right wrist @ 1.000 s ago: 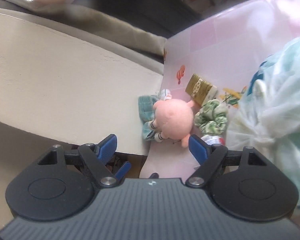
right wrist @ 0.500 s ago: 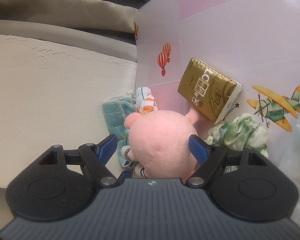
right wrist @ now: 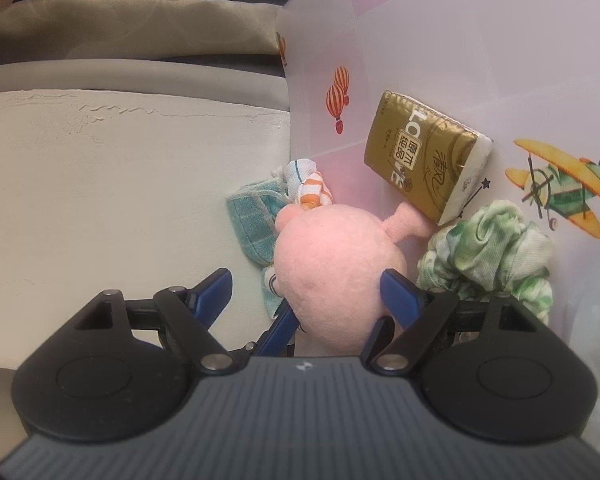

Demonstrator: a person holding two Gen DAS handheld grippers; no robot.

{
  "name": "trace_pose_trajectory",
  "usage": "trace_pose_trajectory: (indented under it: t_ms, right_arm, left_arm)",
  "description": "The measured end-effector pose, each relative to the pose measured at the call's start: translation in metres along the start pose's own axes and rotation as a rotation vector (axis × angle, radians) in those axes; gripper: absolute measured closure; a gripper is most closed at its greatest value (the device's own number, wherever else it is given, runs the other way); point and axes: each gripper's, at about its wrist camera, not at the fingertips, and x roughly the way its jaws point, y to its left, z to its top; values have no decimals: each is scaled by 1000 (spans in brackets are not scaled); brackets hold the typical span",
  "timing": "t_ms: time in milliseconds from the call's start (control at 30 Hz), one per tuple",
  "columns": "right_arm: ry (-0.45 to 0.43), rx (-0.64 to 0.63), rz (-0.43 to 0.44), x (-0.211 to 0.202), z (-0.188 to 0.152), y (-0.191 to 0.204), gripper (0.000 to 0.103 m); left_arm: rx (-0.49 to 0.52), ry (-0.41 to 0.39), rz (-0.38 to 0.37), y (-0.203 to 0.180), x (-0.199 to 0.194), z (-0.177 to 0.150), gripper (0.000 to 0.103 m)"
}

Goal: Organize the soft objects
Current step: 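Lower the right gripper onto the pink plush pig and close it, then lift the plush pig with the right gripper over the cardboard box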

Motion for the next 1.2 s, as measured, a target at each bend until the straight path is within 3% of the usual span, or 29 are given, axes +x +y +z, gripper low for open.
trace_pose_trajectory:
  t_ms: [267, 433, 867, 1200]
  right_arm:
    - [-72, 23, -96, -1, 7, -5, 24]
    - [-71, 60, -121, 14, 7, -10, 40]
    - [-136, 109, -79, 11, 4, -10, 82]
    - [-181, 16, -32, -19, -20, 18, 87]
  left_arm:
    - [-151, 5, -139, 29, -6, 1, 39]
    - [-181, 3, -163, 35, -5, 1, 39]
    - [-243, -32, -213, 48, -17, -6, 39]
    - [-266, -94, -251, 56, -51, -14, 39]
